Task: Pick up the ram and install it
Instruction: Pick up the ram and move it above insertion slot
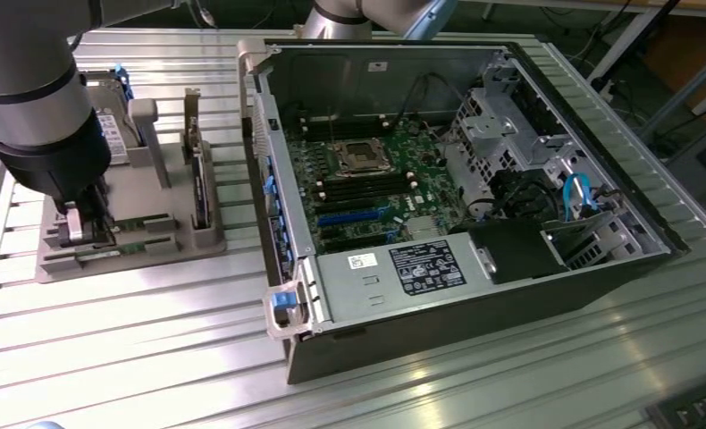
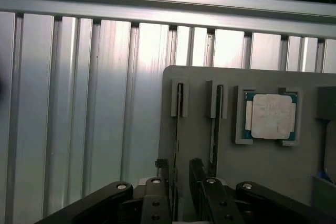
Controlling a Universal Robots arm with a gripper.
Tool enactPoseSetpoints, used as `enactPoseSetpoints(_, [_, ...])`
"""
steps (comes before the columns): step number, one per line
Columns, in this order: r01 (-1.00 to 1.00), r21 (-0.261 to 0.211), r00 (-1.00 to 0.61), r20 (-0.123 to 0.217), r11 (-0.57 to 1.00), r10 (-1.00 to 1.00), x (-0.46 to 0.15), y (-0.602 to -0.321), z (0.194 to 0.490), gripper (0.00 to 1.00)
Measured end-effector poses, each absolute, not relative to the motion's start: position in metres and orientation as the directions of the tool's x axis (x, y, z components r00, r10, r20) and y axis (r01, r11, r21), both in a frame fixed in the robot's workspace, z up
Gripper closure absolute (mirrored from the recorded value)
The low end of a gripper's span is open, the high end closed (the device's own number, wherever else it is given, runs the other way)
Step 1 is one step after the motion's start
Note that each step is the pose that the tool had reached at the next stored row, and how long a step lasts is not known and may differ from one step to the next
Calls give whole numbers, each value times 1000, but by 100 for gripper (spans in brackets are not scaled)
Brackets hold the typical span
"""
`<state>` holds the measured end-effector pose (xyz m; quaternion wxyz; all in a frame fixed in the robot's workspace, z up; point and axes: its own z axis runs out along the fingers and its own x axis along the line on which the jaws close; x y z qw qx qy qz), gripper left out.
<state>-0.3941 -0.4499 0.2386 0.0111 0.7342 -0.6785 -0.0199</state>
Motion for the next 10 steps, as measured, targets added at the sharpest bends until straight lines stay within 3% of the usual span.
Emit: enactPoseSetpoints(10, [-997,20,79,-12,-79,-997,-394,-450,209,70])
